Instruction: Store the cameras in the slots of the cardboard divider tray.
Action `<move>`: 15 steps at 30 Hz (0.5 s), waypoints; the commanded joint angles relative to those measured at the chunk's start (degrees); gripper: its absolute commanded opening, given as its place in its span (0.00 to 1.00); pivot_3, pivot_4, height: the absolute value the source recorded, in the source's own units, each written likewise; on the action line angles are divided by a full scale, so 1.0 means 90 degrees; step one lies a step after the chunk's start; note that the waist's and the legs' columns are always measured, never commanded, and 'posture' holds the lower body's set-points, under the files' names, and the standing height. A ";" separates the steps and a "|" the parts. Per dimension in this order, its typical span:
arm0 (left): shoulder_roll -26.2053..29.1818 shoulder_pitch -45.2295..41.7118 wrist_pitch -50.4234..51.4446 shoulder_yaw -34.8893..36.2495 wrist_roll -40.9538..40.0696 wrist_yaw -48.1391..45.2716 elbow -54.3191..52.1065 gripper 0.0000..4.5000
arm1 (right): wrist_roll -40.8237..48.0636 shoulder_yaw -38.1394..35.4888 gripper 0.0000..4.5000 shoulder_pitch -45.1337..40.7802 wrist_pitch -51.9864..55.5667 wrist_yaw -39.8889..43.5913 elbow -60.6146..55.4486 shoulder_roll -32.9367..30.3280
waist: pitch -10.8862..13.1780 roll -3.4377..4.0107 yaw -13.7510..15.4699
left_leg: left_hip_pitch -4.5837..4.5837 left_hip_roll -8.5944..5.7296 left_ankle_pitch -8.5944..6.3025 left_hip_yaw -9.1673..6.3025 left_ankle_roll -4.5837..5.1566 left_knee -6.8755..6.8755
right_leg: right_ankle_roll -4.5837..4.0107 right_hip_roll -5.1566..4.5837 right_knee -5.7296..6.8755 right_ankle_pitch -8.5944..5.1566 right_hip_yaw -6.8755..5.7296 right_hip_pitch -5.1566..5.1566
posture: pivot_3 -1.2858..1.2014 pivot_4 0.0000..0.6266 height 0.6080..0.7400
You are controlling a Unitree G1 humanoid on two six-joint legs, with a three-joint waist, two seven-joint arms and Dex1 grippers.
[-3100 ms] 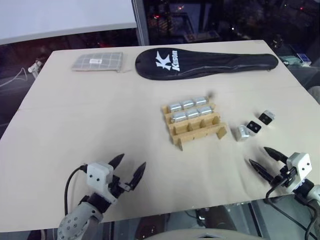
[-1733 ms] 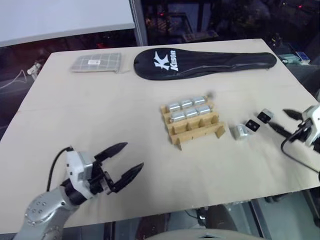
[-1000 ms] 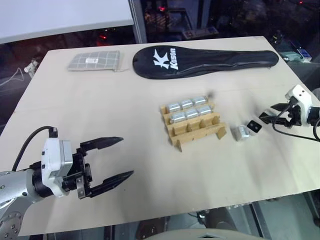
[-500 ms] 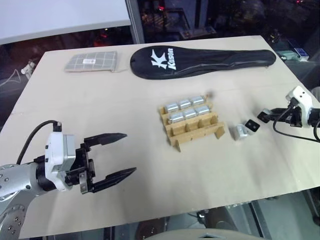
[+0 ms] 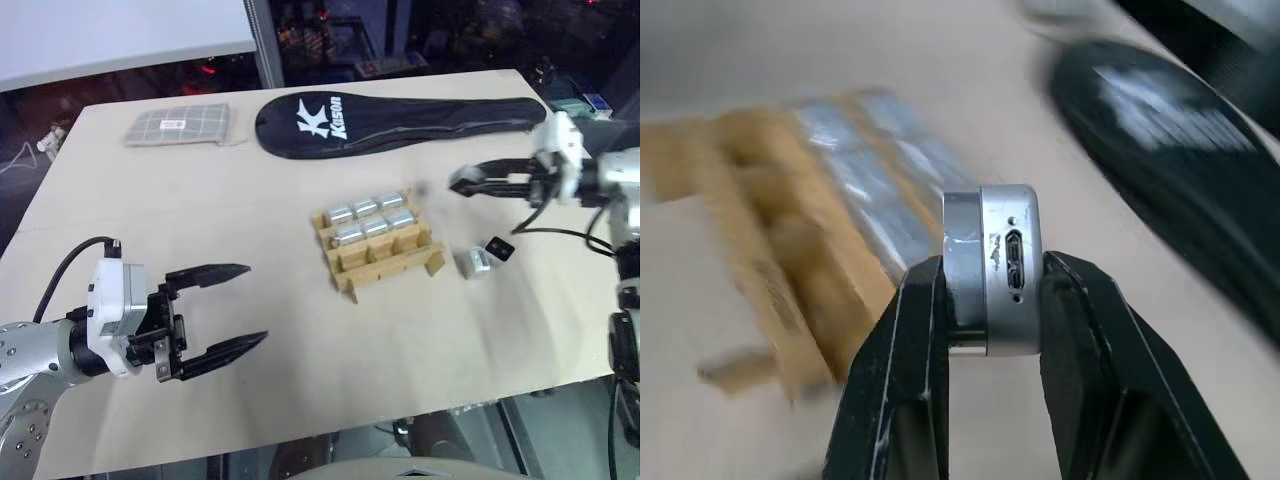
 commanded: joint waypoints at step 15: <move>-0.0086 0.0416 -0.0195 0.0498 0.0170 -0.0174 -0.0164 1.00 | 0.0451 0.2551 0.15 -0.0973 0.0375 0.0681 -0.1052 0.0564 | 0.0003 0.0004 0.0058 | -0.0064 -0.0013 0.0002 -0.0031 -0.0024 -0.0004 | -0.0016 -0.0038 -0.0003 0.0010 -0.0012 -0.0058 | 0.52 0.24 1.00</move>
